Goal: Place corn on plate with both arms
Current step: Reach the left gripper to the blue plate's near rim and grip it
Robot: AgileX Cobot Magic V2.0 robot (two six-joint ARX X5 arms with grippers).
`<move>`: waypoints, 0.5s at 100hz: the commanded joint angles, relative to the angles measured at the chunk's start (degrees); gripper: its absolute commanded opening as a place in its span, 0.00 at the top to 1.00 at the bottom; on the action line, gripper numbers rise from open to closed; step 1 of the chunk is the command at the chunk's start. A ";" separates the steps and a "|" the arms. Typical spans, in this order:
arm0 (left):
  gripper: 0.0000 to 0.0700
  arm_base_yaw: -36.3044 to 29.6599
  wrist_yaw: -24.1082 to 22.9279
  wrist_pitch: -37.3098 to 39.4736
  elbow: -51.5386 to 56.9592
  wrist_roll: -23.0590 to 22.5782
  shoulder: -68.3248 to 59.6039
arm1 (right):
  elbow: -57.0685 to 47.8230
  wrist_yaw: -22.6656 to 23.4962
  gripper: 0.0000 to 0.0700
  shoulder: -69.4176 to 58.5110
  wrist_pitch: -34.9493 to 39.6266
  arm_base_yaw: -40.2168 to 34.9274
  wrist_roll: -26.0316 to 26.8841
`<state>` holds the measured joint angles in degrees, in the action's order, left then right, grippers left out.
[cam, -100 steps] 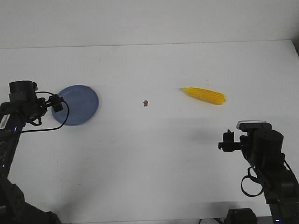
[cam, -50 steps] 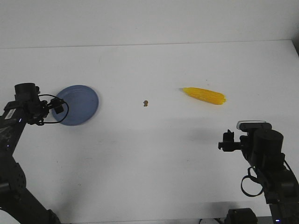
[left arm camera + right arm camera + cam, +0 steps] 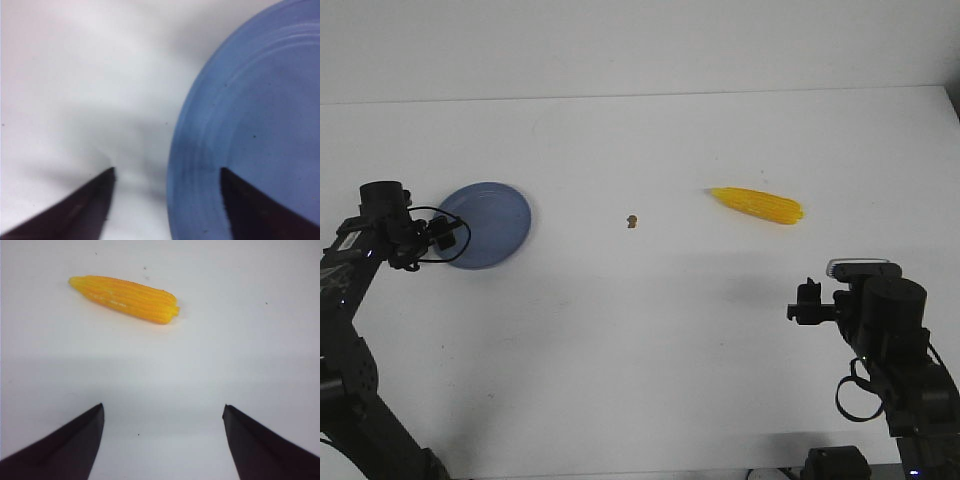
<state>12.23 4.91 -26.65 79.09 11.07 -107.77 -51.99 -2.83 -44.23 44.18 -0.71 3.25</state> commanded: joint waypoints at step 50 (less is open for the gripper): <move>0.99 -0.17 15.72 -2.36 1.09 1.51 4.04 | -0.94 0.02 0.28 -0.02 -0.39 -0.02 0.44</move>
<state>12.27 17.21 -28.86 79.33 11.84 -105.51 -51.99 -2.83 -44.23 44.18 -0.71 3.25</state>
